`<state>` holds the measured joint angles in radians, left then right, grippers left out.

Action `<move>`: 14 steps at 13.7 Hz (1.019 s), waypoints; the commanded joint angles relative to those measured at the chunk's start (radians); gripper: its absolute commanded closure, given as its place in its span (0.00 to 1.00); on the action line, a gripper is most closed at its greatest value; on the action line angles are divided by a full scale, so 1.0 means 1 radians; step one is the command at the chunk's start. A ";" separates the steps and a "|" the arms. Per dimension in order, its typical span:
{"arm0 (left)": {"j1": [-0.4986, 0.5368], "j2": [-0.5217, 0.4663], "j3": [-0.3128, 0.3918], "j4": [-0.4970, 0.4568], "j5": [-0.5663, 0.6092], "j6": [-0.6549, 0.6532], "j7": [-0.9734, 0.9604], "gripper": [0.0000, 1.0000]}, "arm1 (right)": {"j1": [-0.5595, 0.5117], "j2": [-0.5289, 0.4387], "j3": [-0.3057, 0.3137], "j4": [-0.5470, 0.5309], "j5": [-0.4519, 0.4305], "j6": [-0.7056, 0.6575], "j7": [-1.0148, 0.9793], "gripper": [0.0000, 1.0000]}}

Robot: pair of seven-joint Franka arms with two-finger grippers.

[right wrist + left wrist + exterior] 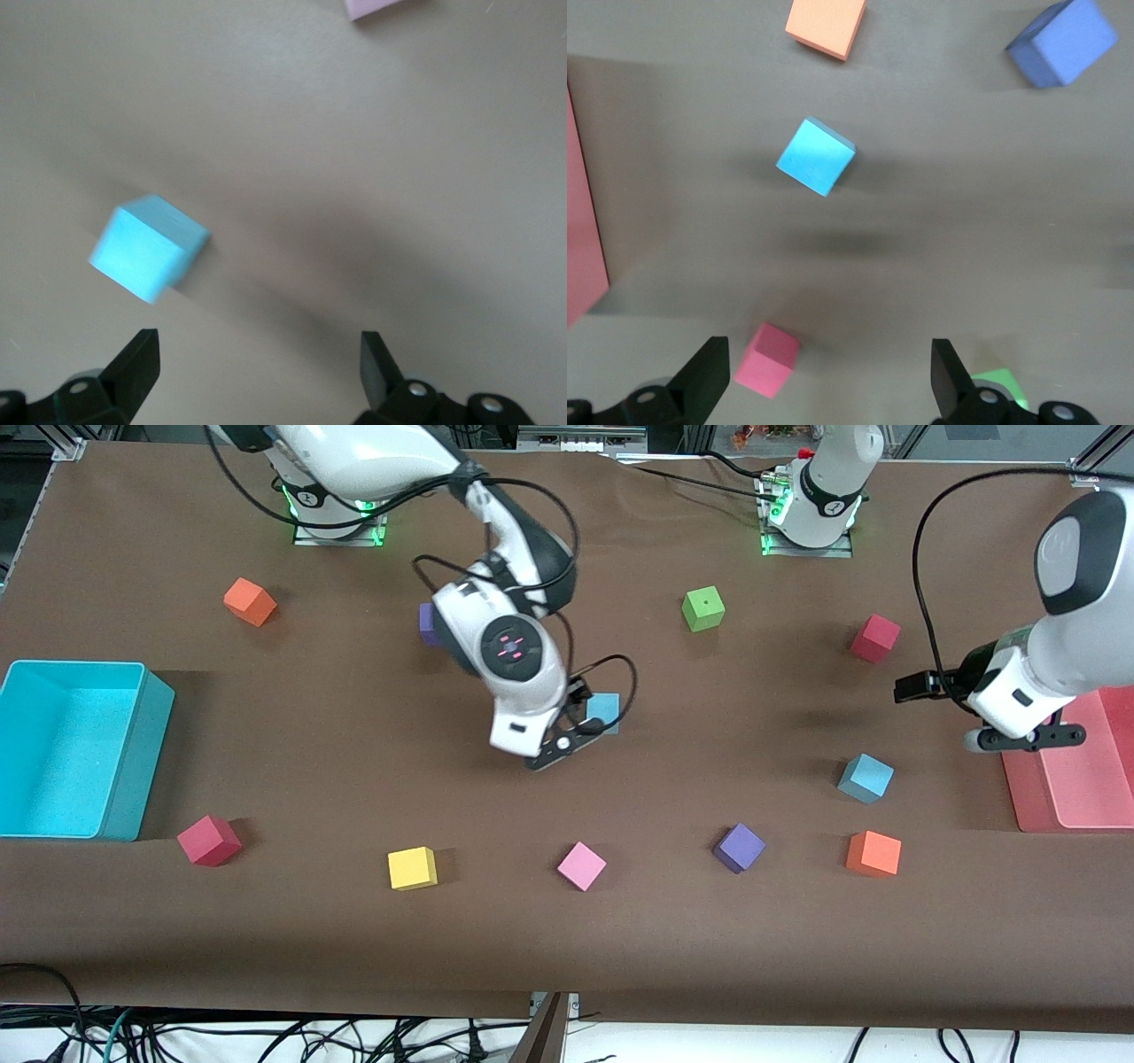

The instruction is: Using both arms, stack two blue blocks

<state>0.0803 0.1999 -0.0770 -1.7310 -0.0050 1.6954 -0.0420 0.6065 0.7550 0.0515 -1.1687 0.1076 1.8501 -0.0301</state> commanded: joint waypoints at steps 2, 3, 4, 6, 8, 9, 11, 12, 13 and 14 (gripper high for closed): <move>0.025 0.110 -0.001 0.016 0.026 0.098 0.163 0.00 | -0.070 -0.011 0.014 -0.061 0.062 0.014 -0.365 0.00; 0.033 0.136 -0.001 0.011 0.043 0.136 0.213 0.00 | -0.079 -0.011 0.011 -0.083 0.090 0.049 -0.448 0.00; 0.038 0.160 -0.003 0.005 0.080 0.174 0.284 0.00 | -0.097 -0.011 0.013 -0.116 0.099 0.095 -0.524 0.00; 0.039 0.214 -0.001 0.004 0.092 0.225 0.362 0.00 | -0.120 -0.011 0.013 -0.181 0.165 0.184 -0.681 0.00; 0.038 0.251 -0.003 -0.016 0.122 0.288 0.436 0.00 | -0.131 -0.011 0.013 -0.245 0.248 0.272 -0.801 0.00; 0.035 0.254 -0.004 -0.044 0.125 0.328 0.444 0.00 | -0.143 -0.011 0.013 -0.282 0.298 0.320 -0.858 0.00; 0.029 0.254 -0.006 -0.120 0.137 0.458 0.497 0.00 | -0.149 -0.011 0.013 -0.345 0.430 0.400 -1.020 0.00; 0.024 0.263 -0.004 -0.140 0.137 0.510 0.505 0.00 | -0.149 -0.011 0.013 -0.376 0.514 0.441 -1.104 0.00; 0.029 0.272 -0.004 -0.154 0.137 0.538 0.516 0.00 | -0.149 -0.009 0.014 -0.399 0.605 0.475 -1.196 0.00; 0.032 0.283 -0.004 -0.166 0.137 0.561 0.540 0.00 | -0.149 -0.009 0.016 -0.417 0.697 0.492 -1.297 0.00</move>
<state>0.1087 0.4846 -0.0824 -1.8596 0.1077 2.2042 0.4474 0.4672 0.7699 0.0518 -1.5213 0.6710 2.2924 -1.1674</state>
